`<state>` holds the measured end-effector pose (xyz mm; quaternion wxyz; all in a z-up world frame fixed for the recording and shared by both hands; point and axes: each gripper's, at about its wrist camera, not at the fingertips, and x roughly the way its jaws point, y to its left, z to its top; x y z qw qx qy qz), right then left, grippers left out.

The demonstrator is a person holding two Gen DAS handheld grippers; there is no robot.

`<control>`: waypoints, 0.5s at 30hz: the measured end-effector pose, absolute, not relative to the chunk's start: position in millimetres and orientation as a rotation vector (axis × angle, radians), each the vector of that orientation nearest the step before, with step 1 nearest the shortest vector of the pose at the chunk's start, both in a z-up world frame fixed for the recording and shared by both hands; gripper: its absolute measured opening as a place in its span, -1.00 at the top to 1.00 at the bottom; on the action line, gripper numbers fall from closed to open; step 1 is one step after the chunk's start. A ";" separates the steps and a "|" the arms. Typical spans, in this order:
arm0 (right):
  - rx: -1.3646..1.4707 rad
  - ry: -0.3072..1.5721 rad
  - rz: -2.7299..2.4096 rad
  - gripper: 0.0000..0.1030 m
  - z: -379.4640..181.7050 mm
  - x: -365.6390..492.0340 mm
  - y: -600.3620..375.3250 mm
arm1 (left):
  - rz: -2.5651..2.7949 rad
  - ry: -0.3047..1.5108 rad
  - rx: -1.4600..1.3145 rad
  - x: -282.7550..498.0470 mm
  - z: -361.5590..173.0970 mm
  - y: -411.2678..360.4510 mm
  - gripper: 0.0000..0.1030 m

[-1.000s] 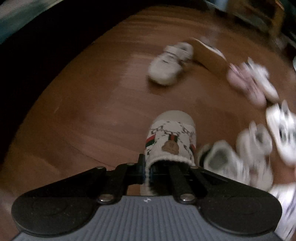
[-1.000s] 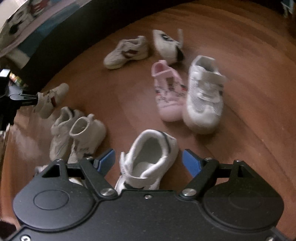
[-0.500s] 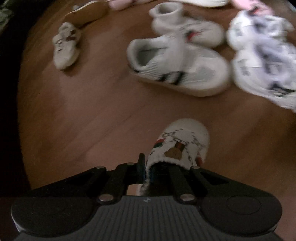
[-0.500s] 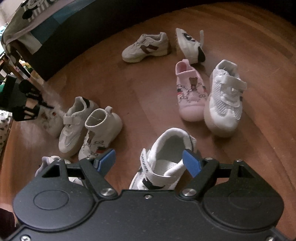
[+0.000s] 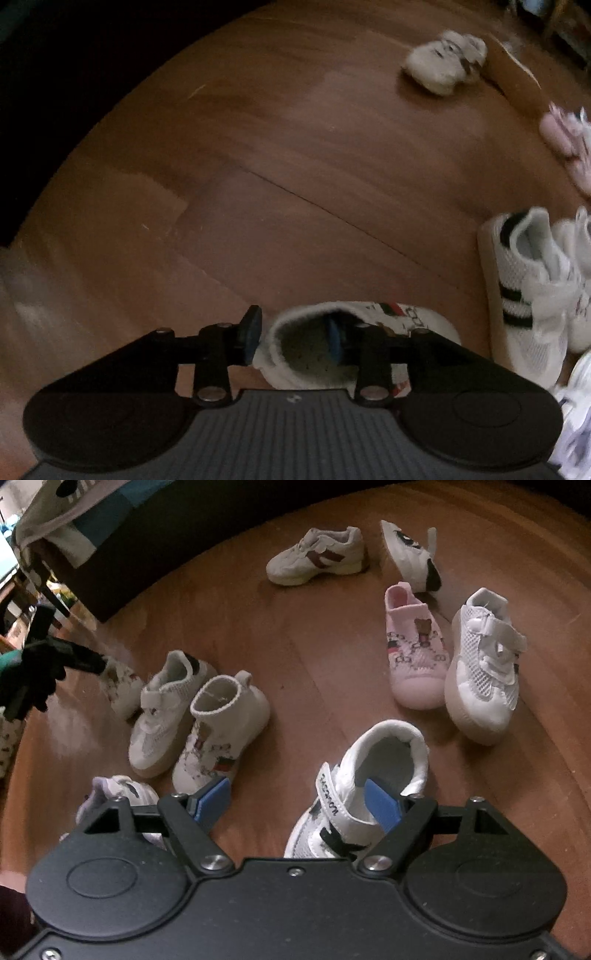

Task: Organize scattered shoes
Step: 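Release the velcro sneaker with the right tool while the left tool lowers the sock shoe beside the row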

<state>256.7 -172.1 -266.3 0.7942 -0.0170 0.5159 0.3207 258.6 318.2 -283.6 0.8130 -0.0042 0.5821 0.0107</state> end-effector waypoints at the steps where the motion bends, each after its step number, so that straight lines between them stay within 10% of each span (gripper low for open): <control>1: -0.036 1.111 0.687 -0.58 -266.6 256.5 -172.8 | 0.034 1.240 -0.011 258.9 -285.0 319.2 0.42; 4: -0.023 1.115 0.678 -0.58 -267.2 258.3 -176.5 | 0.033 1.214 0.050 256.3 -286.5 315.9 0.76; 15: 0.011 1.108 0.661 -0.58 -267.1 261.4 -188.4 | -0.329 0.797 0.388 261.8 -192.0 245.0 0.83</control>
